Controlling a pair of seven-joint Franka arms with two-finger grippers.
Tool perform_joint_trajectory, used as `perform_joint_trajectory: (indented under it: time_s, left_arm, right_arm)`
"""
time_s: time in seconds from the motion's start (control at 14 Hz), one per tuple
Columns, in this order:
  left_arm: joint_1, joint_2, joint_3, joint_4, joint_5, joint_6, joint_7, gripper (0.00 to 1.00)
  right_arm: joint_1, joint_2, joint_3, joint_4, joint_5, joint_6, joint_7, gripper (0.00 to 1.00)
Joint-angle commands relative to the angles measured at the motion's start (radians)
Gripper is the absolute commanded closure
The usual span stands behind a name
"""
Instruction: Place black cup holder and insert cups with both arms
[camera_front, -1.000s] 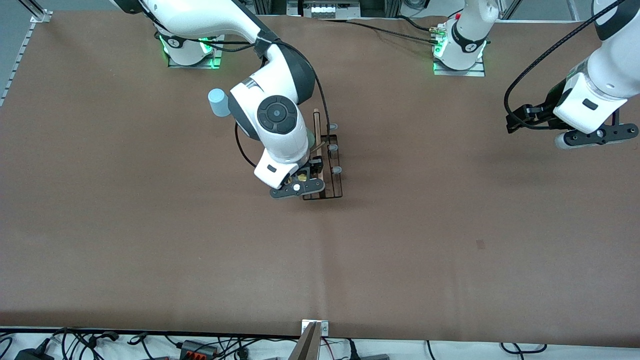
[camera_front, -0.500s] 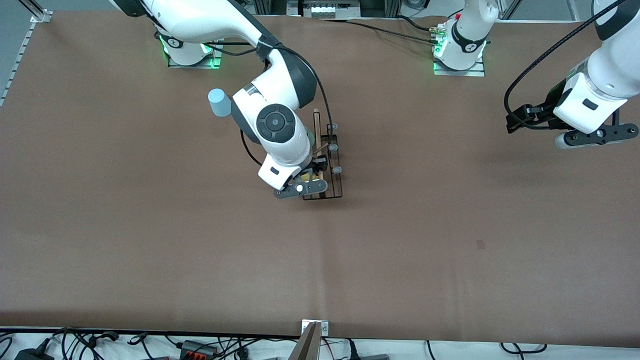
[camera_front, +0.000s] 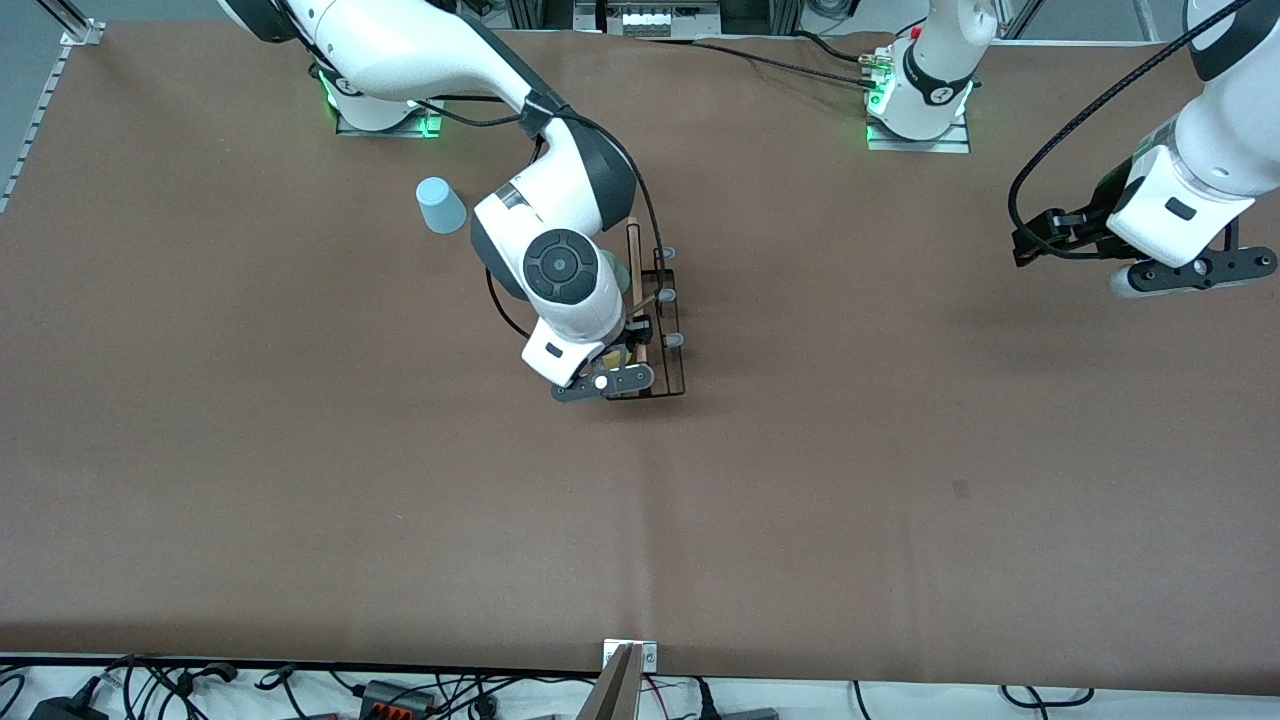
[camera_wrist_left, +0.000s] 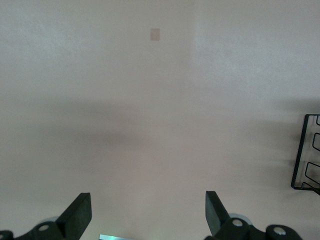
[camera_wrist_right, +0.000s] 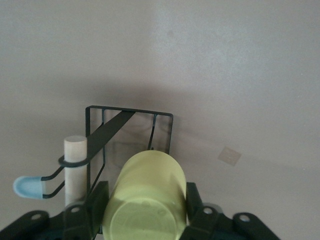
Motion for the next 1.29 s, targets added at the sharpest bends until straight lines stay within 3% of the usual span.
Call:
perform_joint_trajectory:
  time_s: [0.0,0.36,0.57,0.93,1.21]
  left_arm:
    - [0.005,-0.005,0.003,0.007,-0.016,-0.015,0.010,0.00]
    - [0.007,-0.005,0.003,0.007,-0.016,-0.015,0.010,0.00]
    - [0.007,-0.005,0.003,0.007,-0.016,-0.015,0.010,0.00]
    - [0.007,-0.005,0.003,0.007,-0.016,-0.015,0.010,0.00]
    - [0.007,-0.005,0.003,0.007,-0.016,-0.015,0.010,0.00]
  right_arm:
    - [0.006,-0.001,-0.005,0.001,0.005,0.012,-0.006,0.00]
    - [-0.019,-0.076,-0.017,0.010,0.003,-0.011,-0.011,0.00]
    - [-0.049,-0.151,-0.084,0.009,0.003,-0.037,-0.028,0.00]
    - [-0.210,-0.234,-0.107,0.009,0.002,-0.165,-0.071,0.00]
    - [-0.296,-0.249,-0.115,0.009,0.004,-0.186,-0.149,0.00]
